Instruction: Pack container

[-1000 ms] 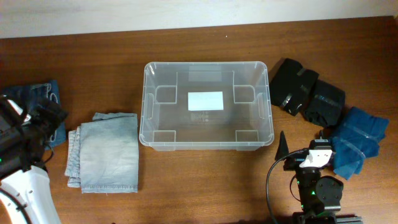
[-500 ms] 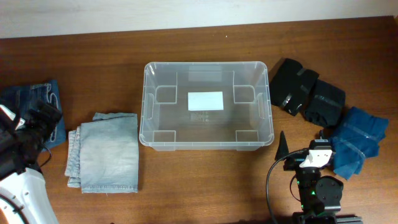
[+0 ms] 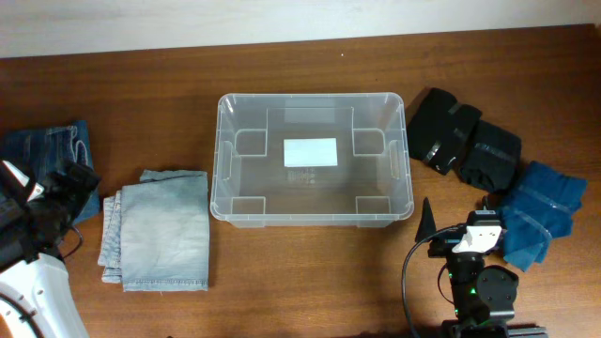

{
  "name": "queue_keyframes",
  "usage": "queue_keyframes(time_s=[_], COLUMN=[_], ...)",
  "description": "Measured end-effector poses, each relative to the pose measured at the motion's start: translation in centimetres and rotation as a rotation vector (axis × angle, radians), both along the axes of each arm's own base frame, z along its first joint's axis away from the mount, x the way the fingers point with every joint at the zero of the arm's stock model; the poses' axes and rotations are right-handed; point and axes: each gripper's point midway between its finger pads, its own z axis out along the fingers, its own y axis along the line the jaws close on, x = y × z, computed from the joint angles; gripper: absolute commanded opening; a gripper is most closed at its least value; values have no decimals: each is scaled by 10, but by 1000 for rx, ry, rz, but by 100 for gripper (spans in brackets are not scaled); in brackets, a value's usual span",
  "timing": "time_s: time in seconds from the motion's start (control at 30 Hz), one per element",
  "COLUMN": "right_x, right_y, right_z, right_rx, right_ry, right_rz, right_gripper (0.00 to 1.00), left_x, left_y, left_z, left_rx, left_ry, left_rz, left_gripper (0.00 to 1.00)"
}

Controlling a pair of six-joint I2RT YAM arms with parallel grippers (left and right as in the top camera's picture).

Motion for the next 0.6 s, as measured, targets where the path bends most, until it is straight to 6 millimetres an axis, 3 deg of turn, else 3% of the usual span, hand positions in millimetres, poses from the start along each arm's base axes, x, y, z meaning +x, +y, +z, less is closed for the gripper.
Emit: queue_keyframes(time_s=[0.17, 0.6], right_x=[0, 0], right_y=[0, 0], right_z=[0, 0], right_rx=[0, 0], right_ry=[0, 0], right_rz=[0, 0], right_gripper=[98, 98], left_x=[-11, -9], left_y=[-7, 1], left_z=[-9, -6], left_rx=[-35, 3], left_ry=[56, 45], left_rz=[0, 21], left_gripper=[100, 99])
